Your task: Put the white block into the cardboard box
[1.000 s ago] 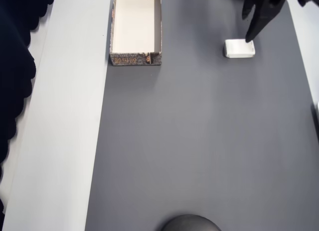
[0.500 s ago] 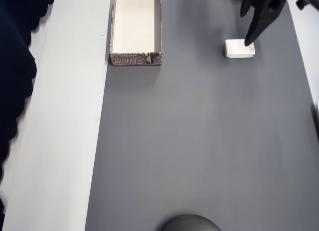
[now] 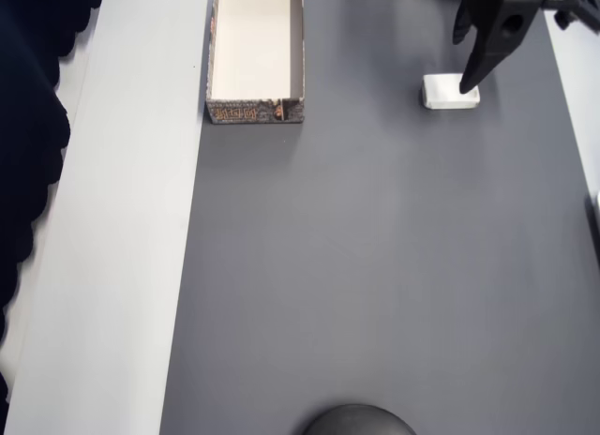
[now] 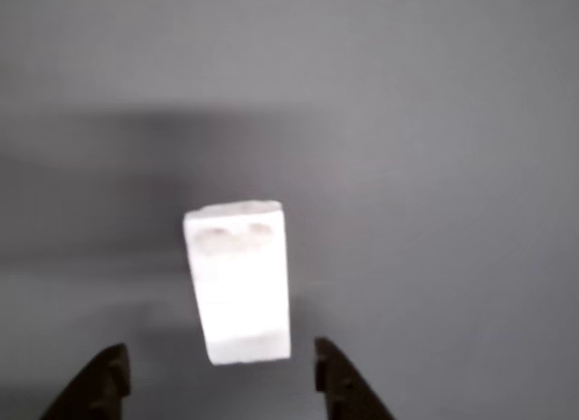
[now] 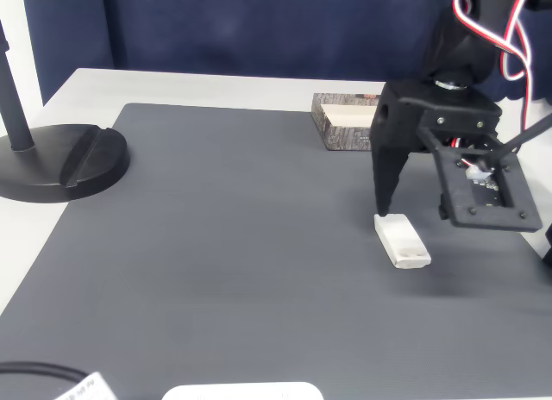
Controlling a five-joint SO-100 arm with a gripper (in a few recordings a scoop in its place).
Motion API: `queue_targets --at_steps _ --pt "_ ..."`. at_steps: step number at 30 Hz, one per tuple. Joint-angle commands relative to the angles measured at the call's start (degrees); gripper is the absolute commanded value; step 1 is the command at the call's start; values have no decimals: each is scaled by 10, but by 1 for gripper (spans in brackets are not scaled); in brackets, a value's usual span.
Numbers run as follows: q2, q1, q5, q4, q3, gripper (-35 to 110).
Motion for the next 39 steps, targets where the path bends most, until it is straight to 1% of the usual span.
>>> queue_targets --at_steps 1,11,27,39 --pt "-2 -6 -4 -31 9 29" --pt "-17 -4 14 -76 27 30" --pt "-32 9 57 -83 29 30" --pt "-46 14 61 -83 32 28"
